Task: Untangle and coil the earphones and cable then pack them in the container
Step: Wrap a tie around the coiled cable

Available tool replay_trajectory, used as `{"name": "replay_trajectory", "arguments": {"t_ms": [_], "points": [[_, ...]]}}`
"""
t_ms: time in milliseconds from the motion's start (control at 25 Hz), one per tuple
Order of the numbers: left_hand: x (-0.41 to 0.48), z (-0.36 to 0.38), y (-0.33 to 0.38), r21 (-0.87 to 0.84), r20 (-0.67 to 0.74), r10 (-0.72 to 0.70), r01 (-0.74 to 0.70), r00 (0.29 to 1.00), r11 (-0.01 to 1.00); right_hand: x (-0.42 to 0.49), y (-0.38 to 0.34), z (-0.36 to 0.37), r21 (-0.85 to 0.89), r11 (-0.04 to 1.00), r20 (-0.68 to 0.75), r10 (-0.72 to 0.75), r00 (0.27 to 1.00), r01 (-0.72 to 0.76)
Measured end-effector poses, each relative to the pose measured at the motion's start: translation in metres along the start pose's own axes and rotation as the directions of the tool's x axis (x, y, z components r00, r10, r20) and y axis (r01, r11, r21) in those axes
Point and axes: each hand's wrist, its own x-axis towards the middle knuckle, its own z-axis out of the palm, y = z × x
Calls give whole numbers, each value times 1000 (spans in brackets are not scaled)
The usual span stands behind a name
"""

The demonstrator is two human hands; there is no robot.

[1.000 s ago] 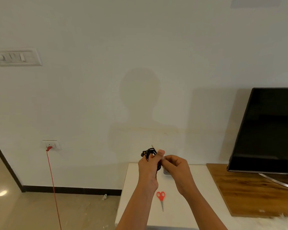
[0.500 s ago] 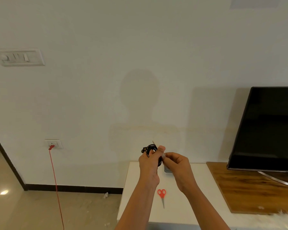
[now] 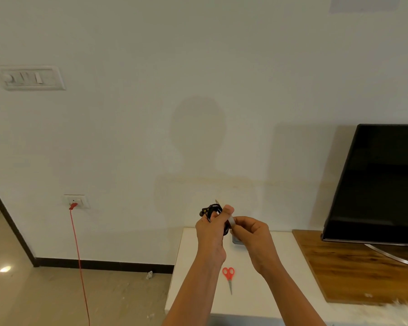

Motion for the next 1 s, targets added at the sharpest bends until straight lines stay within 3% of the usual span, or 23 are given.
{"name": "replay_trajectory", "arguments": {"t_ms": [1000], "points": [[-5,-1,1,-18,1,-8,8,1000,1000,2,-3,-1,-56,998,5,42,999,-42]]}}
